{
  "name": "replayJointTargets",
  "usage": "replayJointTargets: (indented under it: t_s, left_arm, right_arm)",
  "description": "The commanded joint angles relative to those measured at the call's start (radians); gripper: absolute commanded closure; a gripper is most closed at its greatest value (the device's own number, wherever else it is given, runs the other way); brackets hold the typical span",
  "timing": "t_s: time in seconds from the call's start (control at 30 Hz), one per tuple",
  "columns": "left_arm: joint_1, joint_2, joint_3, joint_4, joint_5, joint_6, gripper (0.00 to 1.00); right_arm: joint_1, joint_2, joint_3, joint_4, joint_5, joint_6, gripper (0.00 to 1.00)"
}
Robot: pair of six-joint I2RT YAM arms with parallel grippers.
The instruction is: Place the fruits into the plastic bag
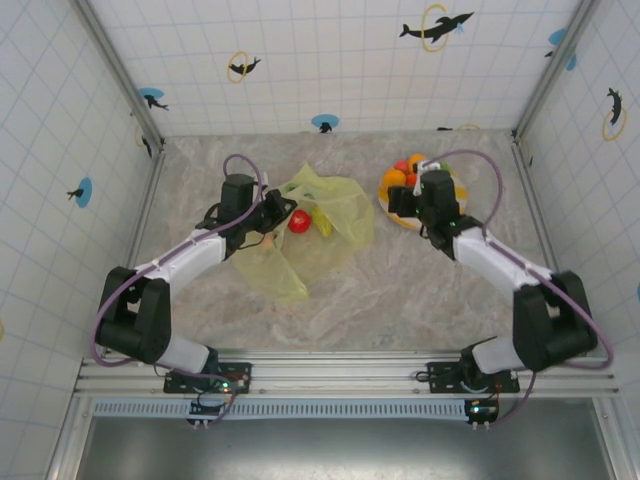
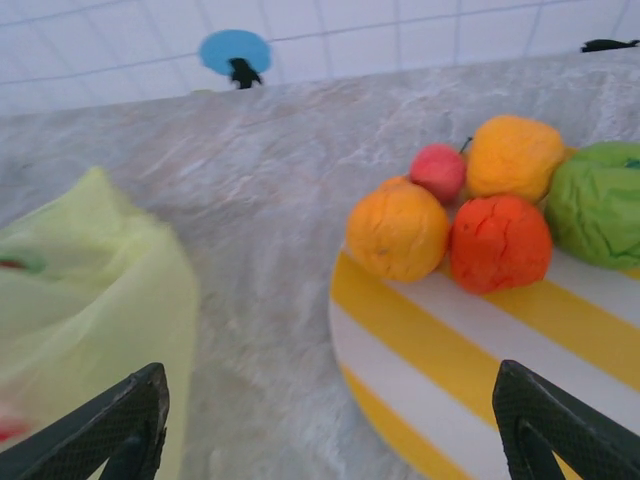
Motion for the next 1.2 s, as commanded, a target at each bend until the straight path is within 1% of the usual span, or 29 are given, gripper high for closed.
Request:
replayJointTargets:
  t_s: [0.0, 0.13, 0.3, 0.53, 0.63, 0.87, 0.9, 1.17]
  left_arm:
    - [0.003, -0.023, 0.005, 0.036, 0.027, -0.025, 1.00]
    - [0.002, -0.018, 0.005, 0.036, 0.027, -0.024, 1.00]
    - [0.003, -0.005, 0.006, 0.032, 0.031, -0.024, 1.00]
    - [0.002, -0.004, 0.007, 0.031, 0.027, -0.021, 1.00]
    - [0.004, 0.000, 0.008, 0.031, 0.030, -0.023, 1.00]
    - [0.003, 0.001, 0.009, 0.031, 0.031, -0.023, 1.00]
    - [0.002, 0.001, 0.010, 0.031, 0.029, -0.023, 1.00]
    - [0.003, 0.006, 0.008, 0.030, 0.031, -0.023, 1.00]
  right_arm:
    - [-0.008, 0.158, 0.169, -0.099, 0.112, -0.029, 0.14]
    - [-0.008, 0.356, 0.373, -0.187, 0.156, -0.055, 0.14]
    - [-0.008, 0.554, 0.600, -0.286, 0.181, -0.067, 0.15]
    - [-0.007, 0.739, 0.830, -0.393, 0.215, -0.085, 0.17]
    - [-0.006, 0.780, 0.880, -0.422, 0.235, -0.094, 0.18]
    - [-0.007, 0.820, 0.917, -0.441, 0.251, -0.120, 0.17]
    - [-0.007, 0.844, 0.924, -0.447, 0.253, -0.122, 0.18]
    - [-0.002, 0.859, 0.932, -0.475, 0.223, -0.125, 0.21]
